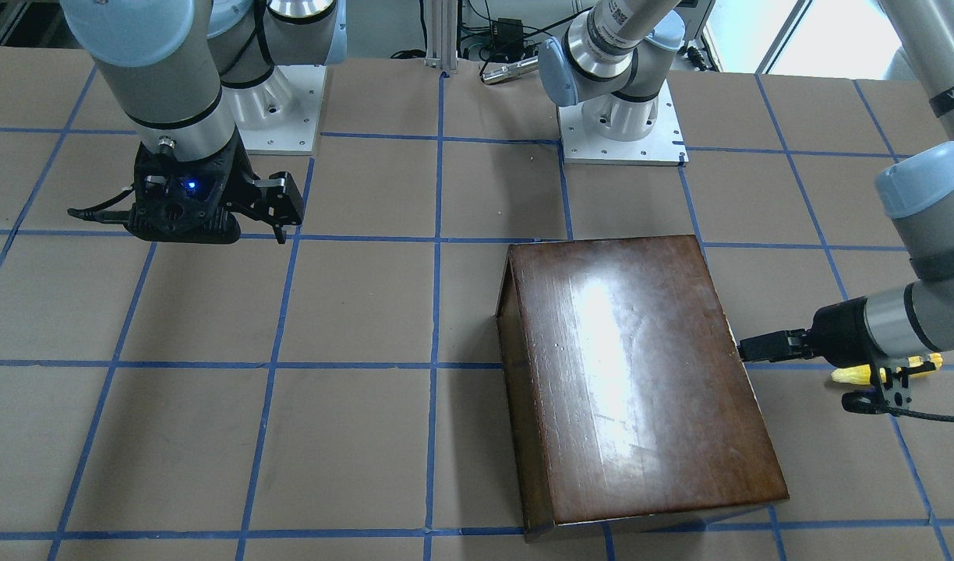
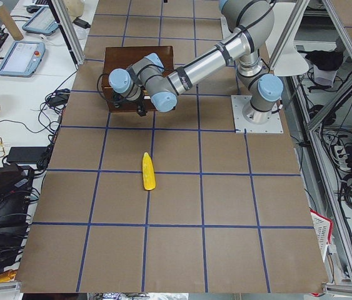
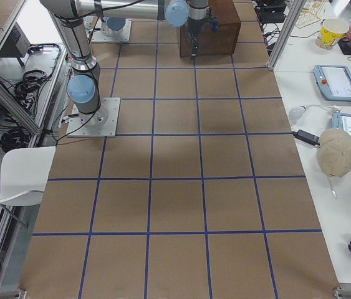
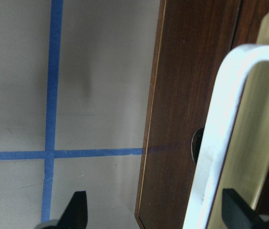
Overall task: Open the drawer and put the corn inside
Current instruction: 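Lower the left gripper and close it on the white drawer handle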
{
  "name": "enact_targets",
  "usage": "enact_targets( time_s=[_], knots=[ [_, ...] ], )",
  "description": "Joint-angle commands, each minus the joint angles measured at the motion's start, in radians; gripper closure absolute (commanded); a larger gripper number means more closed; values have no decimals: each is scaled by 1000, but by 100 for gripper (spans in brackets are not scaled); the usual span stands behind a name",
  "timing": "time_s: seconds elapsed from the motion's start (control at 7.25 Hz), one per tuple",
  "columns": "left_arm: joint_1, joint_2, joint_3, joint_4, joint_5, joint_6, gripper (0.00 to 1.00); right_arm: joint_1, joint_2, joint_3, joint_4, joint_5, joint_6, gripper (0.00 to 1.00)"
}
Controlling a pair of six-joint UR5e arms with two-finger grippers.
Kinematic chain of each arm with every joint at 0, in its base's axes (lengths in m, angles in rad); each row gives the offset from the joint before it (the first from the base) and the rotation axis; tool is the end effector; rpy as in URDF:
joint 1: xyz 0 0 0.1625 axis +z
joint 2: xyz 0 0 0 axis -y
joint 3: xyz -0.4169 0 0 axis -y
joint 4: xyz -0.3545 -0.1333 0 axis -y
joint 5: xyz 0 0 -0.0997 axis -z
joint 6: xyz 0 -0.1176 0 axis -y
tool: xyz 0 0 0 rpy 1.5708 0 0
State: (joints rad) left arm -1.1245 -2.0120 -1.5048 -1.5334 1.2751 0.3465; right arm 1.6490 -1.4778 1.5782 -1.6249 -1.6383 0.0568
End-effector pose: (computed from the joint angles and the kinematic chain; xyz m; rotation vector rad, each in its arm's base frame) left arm 0.0926 -0.5817 0.2704 0.2053 -2.7214 -0.2723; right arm 0.1629 -0.4743 0.4202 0.0353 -3.0703 -0.0639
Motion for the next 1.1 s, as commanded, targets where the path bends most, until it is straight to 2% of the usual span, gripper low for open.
enact_targets(
  time_s=[0.0, 0.97],
  knots=[
    [0, -13, 0, 1, 1, 22, 0, 0, 1, 0, 0, 0, 0, 0],
    [8, -8, -3, 62, 15, 35, 0, 0, 1, 0, -1, 0, 0, 0]
  ],
)
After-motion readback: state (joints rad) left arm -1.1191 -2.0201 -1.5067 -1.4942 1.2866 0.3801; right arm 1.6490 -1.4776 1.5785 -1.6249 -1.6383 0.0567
